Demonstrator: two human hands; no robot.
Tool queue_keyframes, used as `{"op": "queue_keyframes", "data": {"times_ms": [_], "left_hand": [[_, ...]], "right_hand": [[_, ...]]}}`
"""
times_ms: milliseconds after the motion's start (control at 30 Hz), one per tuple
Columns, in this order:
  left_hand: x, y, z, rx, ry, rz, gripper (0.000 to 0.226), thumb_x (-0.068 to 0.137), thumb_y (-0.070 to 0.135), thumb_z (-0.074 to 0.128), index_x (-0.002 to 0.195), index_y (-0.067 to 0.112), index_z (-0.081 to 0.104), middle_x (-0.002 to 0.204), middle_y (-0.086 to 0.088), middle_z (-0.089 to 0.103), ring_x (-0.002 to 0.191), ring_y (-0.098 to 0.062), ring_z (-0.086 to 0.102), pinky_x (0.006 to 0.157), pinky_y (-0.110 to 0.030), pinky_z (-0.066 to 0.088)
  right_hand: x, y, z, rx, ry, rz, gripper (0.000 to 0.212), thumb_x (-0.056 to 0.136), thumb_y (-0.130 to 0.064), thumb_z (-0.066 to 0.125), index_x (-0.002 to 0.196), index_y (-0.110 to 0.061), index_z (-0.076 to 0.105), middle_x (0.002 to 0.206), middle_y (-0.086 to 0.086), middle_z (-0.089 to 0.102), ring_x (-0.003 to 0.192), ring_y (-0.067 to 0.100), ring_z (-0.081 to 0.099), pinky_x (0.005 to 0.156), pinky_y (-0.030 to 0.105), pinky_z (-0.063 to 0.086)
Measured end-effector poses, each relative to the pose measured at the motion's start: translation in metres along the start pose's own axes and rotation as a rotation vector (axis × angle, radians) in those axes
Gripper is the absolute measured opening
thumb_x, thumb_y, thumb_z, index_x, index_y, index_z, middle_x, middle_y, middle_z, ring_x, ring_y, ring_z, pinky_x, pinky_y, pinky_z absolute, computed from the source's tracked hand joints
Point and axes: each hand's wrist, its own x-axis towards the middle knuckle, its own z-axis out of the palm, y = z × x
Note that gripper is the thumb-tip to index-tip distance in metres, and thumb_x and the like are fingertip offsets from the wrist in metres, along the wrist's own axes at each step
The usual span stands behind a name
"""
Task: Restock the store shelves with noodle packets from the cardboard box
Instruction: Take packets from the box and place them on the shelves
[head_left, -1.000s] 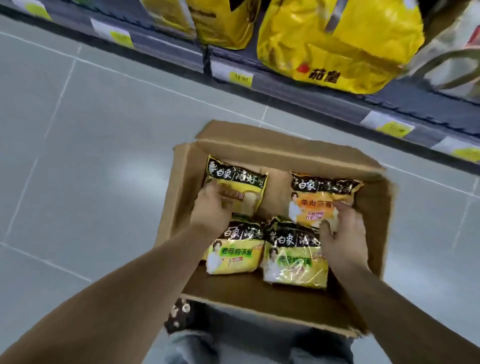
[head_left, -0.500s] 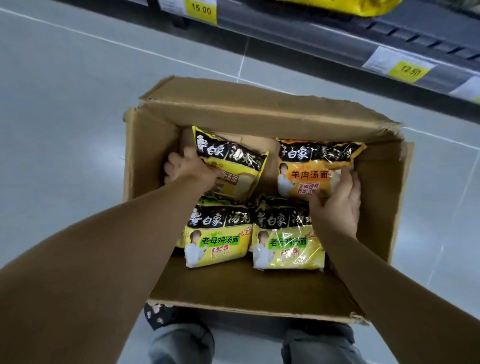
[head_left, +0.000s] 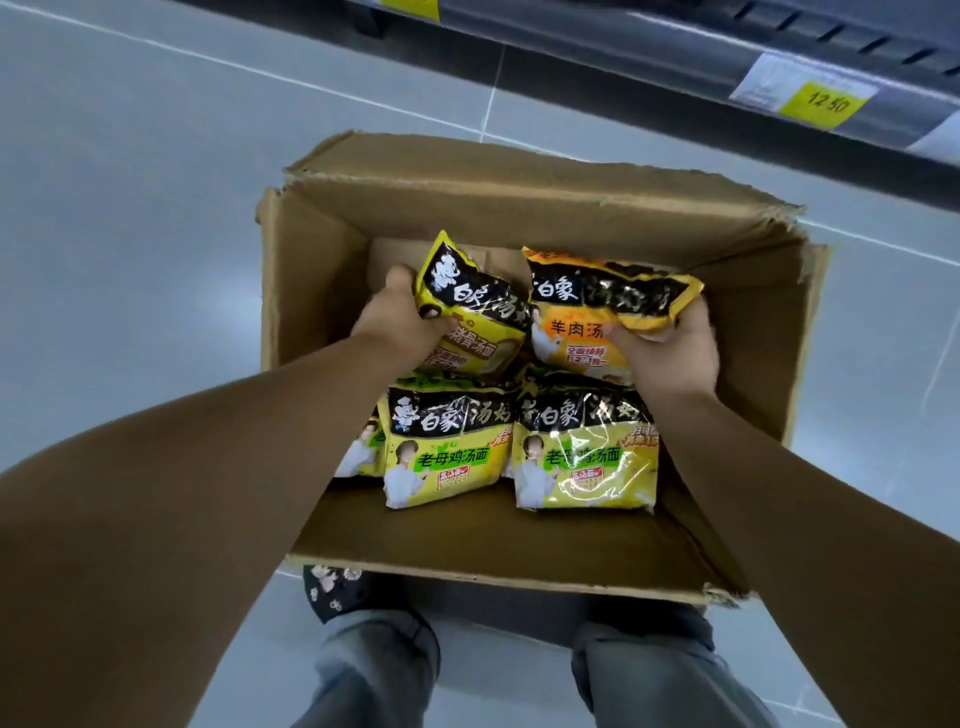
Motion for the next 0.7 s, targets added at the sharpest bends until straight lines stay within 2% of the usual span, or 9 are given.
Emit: {"op": "queue_keyframes", "data": {"times_ms": [67, 167, 333, 467, 567, 700], "left_hand": [[-0.026, 0.007, -0.011, -0.005, 0.023, 0.075, 0.047, 0.082, 0.030, 0.069, 0.115, 0.013, 0.040, 0.113, -0.011, 0.060, 0.105, -0.032, 0.057, 0.084, -0.040, 0.048], [-0.076, 0.028, -0.042, -0.006, 0.126, 0.124, 0.049, 0.076, 0.034, 0.072, 0.111, 0.016, 0.042, 0.107, -0.009, 0.062, 0.101, -0.033, 0.058, 0.082, -0.042, 0.049], [-0.180, 0.085, -0.128, -0.074, 0.154, 0.091, 0.055, 0.075, 0.040, 0.074, 0.117, 0.018, 0.046, 0.094, 0.004, 0.059, 0.099, -0.026, 0.061, 0.080, -0.031, 0.046], [-0.286, 0.138, -0.195, -0.130, 0.212, 0.105, 0.060, 0.072, 0.043, 0.075, 0.119, 0.020, 0.047, 0.102, -0.004, 0.062, 0.103, -0.028, 0.060, 0.081, -0.034, 0.046], [-0.366, 0.167, -0.231, -0.218, 0.241, 0.122, 0.054, 0.075, 0.046, 0.073, 0.113, 0.016, 0.047, 0.095, -0.001, 0.059, 0.098, -0.028, 0.060, 0.078, -0.035, 0.047], [-0.468, 0.190, -0.257, -0.339, 0.381, 0.106, 0.044, 0.078, 0.048, 0.069, 0.104, 0.017, 0.050, 0.086, 0.001, 0.060, 0.082, -0.023, 0.055, 0.069, -0.030, 0.039]], "right_hand": [[-0.020, -0.006, -0.014, 0.037, -0.020, -0.030, 0.050, 0.075, -0.026, 0.077, 0.115, -0.019, 0.048, 0.115, 0.003, 0.064, 0.109, 0.023, 0.059, 0.084, 0.029, 0.044], [-0.054, -0.026, -0.049, 0.060, 0.039, -0.035, 0.044, 0.073, -0.027, 0.074, 0.108, -0.022, 0.048, 0.110, 0.002, 0.064, 0.102, 0.025, 0.060, 0.081, 0.037, 0.049], [-0.124, -0.087, -0.148, 0.154, 0.115, 0.001, 0.042, 0.076, -0.025, 0.072, 0.111, -0.022, 0.049, 0.104, -0.003, 0.060, 0.097, 0.024, 0.057, 0.071, 0.028, 0.037], [-0.184, -0.140, -0.244, 0.248, 0.125, -0.015, 0.036, 0.073, -0.027, 0.073, 0.096, -0.027, 0.045, 0.096, 0.000, 0.061, 0.094, 0.029, 0.060, 0.071, 0.030, 0.042], [-0.231, -0.170, -0.314, 0.314, 0.142, -0.076, 0.036, 0.070, -0.028, 0.071, 0.090, -0.033, 0.042, 0.092, -0.001, 0.061, 0.089, 0.028, 0.062, 0.074, 0.042, 0.053], [-0.295, -0.188, -0.394, 0.428, 0.165, -0.137, 0.032, 0.070, -0.031, 0.072, 0.087, -0.038, 0.045, 0.087, -0.009, 0.061, 0.084, 0.023, 0.063, 0.070, 0.051, 0.056]]}}
